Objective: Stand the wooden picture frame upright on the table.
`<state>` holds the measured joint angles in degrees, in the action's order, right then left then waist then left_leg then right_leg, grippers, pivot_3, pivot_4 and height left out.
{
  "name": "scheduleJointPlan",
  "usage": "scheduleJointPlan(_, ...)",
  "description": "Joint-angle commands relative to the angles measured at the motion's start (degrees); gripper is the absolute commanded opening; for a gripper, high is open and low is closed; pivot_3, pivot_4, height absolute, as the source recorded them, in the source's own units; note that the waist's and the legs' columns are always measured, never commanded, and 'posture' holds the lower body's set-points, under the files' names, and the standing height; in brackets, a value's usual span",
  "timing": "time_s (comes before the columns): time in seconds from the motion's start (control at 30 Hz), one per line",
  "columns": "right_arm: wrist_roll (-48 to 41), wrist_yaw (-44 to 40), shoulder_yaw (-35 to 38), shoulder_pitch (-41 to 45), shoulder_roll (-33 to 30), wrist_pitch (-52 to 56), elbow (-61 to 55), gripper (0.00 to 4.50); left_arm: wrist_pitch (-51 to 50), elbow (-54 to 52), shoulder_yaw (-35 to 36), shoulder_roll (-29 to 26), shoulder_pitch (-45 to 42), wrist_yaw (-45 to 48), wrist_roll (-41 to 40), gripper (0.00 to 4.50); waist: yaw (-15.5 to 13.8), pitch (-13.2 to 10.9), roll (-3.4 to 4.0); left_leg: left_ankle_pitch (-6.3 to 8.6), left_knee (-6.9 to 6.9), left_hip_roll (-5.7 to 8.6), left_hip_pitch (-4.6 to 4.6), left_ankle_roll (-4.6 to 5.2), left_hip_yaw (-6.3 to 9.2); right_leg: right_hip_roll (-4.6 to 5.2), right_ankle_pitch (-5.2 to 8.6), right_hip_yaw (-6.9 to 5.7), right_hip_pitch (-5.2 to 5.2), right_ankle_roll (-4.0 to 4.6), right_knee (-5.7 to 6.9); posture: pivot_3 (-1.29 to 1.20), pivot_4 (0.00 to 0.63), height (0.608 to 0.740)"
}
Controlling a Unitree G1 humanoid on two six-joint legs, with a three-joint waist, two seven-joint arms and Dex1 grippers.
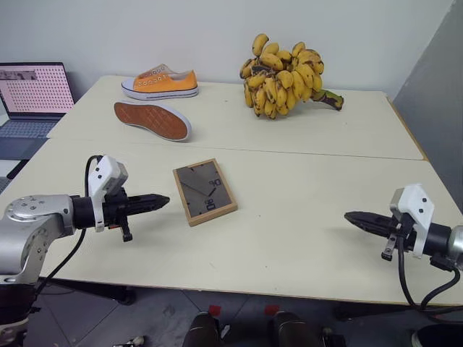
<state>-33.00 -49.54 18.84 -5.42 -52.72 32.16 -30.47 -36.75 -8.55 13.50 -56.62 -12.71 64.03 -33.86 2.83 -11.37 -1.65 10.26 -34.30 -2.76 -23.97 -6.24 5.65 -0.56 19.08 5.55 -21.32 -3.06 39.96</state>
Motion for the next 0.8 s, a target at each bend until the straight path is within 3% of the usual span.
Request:
scheduleJointPlan(0.03,-1.27,0.71,0.22,1.57,0.61,0.50,-1.77,0.01,-0.26,-2.08,0.02,1.05,-0.78,-3.18,0.74,0.01,0.04,0.00,0.00,0.00,0.00,0.00,0.00,0.00,-0.01,0.00,0.00,0.00,0.00,-0.01,0.00,0.00,0.150,0.740)
scheduleJointPlan(0.53,1.94,1.99,-4.34,5.47,2.89,-0.66,1.40,0.01,-2.63,-2.63,1.92,2.96,-0.96,-11.04,2.36,0.01,0.08,0.00,-0.01,0.00,-0.01,0.00,0.00,0.00,-0.01,-0.01,-0.01,0.01,0.00,-0.03,0.01,0.00,0.150,0.740)
scheduleJointPlan(0.8,14.74,10.69,-15.14,12.63,9.16,-5.77,7.84,0.01,1.36,8.90,2.93,8.38,-3.50,-25.19,10.05,0.01,0.11,0.01,-0.02,0.00,-0.04,0.00,0.03,0.00,-0.01,-0.01,-0.04,0.01,0.00,-0.05,0.04,0.00,0.150,0.740)
